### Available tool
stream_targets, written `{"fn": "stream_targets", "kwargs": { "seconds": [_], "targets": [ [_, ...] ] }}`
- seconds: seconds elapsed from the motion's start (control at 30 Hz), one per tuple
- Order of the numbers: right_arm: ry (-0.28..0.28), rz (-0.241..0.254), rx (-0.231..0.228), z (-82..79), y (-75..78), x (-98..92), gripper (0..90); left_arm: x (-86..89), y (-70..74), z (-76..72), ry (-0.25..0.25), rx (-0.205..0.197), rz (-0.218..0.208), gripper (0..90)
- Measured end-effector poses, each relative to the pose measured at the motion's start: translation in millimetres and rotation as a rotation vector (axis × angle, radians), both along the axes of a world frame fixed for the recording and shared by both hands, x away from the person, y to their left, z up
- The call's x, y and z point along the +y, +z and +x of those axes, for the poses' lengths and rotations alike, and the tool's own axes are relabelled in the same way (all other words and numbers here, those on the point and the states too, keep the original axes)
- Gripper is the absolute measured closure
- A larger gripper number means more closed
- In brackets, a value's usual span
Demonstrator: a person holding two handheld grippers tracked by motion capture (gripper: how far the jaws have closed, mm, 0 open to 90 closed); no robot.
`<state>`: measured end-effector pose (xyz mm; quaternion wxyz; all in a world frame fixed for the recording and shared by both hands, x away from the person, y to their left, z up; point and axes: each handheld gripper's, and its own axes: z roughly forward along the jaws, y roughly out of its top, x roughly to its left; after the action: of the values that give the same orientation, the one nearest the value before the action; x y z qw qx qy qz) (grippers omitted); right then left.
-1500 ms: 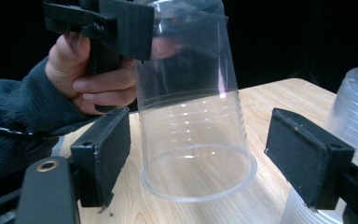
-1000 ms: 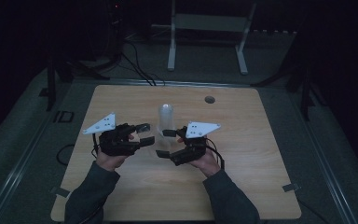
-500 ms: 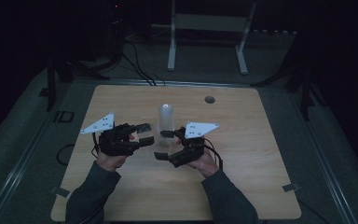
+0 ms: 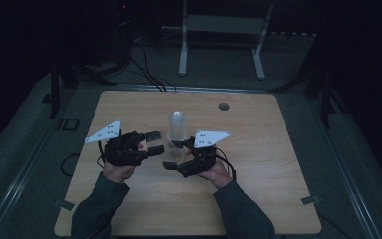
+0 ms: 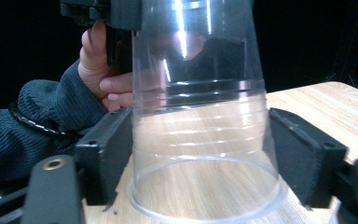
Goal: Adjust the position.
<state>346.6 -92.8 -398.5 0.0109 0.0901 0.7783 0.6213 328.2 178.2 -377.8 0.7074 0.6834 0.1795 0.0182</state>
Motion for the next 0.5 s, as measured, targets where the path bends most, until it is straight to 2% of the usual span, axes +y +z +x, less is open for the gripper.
{"fn": "stream_targets", "kwargs": {
  "seconds": [0.23,0.3,0.4,0.5],
  "targets": [
    [-0.001,-0.017,-0.011,-0.4,1.1,-1.5,28.6,-0.6,-1.4,1.1,-0.006,0.006,0.002,40.6],
    [-0.001,-0.021,-0.014,-0.4,1.3,-1.7,28.7,-0.6,-1.8,1.5,0.0,0.012,0.005,37.5],
    [-0.004,-0.035,-0.017,-0.8,1.6,-1.9,28.9,-1.2,0.0,0.7,0.016,0.005,0.04,31.6],
    [-0.01,-0.059,-0.027,-2.2,1.9,-2.3,29.0,0.9,3.2,-0.7,0.027,-0.004,0.056,28.9]
  ]
}}
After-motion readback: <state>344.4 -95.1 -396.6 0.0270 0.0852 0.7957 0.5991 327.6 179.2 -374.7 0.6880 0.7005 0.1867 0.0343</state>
